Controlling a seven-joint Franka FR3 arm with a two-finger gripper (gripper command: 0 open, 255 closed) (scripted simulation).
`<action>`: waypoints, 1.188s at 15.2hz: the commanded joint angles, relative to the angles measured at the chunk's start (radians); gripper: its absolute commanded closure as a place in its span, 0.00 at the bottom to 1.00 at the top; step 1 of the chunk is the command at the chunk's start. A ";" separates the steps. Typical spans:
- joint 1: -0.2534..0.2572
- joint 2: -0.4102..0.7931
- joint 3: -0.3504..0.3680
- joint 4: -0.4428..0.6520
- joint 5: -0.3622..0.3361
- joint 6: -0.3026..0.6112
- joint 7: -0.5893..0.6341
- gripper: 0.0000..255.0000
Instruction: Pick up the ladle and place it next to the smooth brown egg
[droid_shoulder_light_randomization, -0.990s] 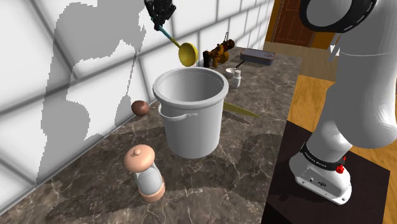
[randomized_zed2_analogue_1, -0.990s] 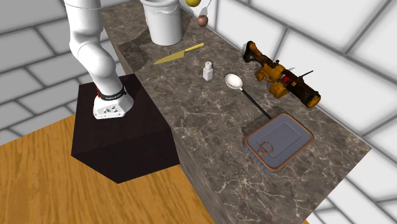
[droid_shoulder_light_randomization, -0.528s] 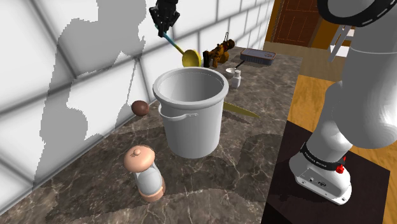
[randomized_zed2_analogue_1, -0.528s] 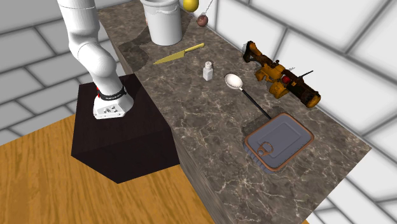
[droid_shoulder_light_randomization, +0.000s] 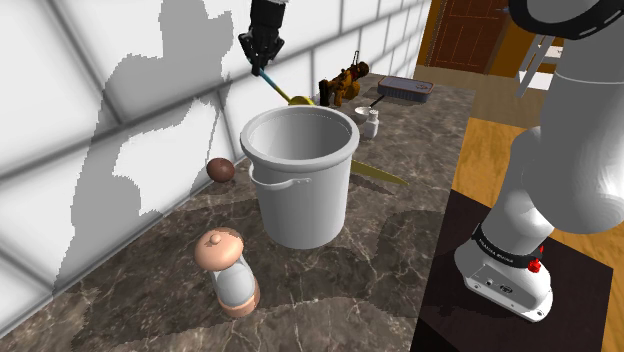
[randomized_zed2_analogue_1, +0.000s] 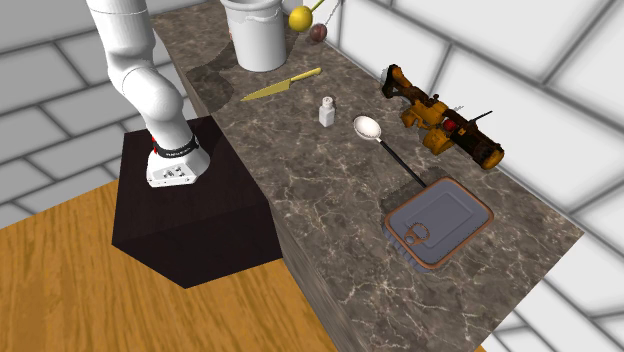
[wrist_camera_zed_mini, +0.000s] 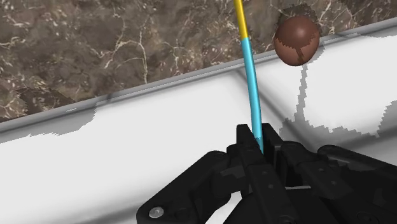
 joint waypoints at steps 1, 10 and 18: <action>0.002 -0.002 0.001 -0.030 0.001 0.028 -0.003 1.00; 0.007 -0.003 0.005 -0.152 0.011 0.147 -0.024 1.00; 0.008 0.011 0.010 -0.239 0.028 0.247 -0.047 1.00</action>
